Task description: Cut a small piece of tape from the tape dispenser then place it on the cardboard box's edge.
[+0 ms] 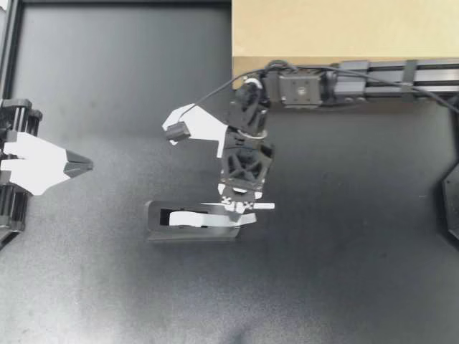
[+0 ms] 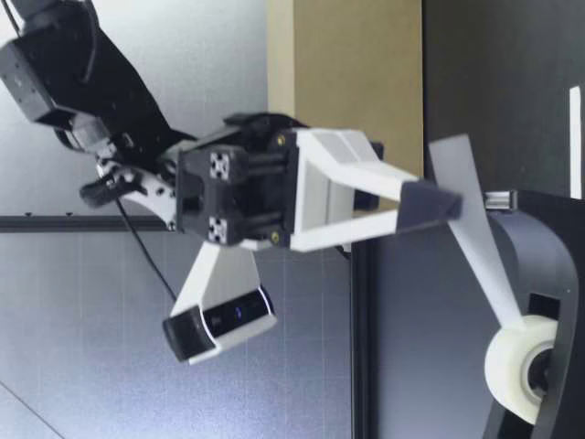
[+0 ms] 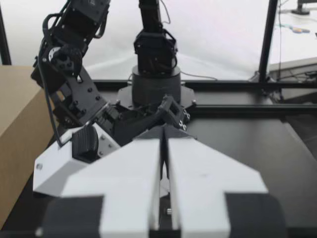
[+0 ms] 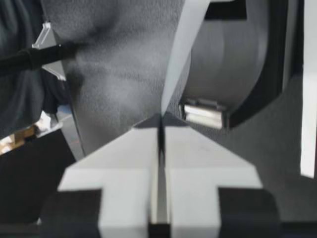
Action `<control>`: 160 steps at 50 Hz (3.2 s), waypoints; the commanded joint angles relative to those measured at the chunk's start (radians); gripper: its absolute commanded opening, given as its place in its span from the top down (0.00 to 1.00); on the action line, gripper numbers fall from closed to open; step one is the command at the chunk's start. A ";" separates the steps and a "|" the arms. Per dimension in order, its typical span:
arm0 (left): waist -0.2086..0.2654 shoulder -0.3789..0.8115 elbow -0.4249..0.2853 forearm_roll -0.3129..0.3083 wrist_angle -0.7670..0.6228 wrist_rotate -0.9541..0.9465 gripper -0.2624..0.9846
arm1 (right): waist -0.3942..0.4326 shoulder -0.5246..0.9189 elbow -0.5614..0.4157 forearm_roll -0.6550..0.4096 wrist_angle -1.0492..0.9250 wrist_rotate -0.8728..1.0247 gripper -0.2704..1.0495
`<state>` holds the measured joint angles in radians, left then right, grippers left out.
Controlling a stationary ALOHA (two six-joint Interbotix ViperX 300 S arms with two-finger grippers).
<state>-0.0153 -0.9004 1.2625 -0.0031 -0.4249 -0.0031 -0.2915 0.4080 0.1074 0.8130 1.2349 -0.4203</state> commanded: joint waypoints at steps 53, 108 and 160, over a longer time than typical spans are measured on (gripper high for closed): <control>-0.002 0.008 -0.011 -0.002 -0.006 0.000 0.89 | -0.031 -0.075 0.209 -0.005 -0.207 -0.029 0.85; 0.000 0.385 -0.140 -0.067 -0.046 -0.005 0.57 | 0.064 -0.420 0.089 -0.476 -0.281 0.104 0.86; 0.000 0.749 -0.327 -0.103 -0.308 0.008 0.43 | 0.167 -0.330 -0.094 -0.646 -0.242 0.152 0.86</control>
<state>-0.0153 -0.1488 0.9603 -0.1058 -0.7271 0.0046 -0.1289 0.0951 0.0414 0.1657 0.9956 -0.2700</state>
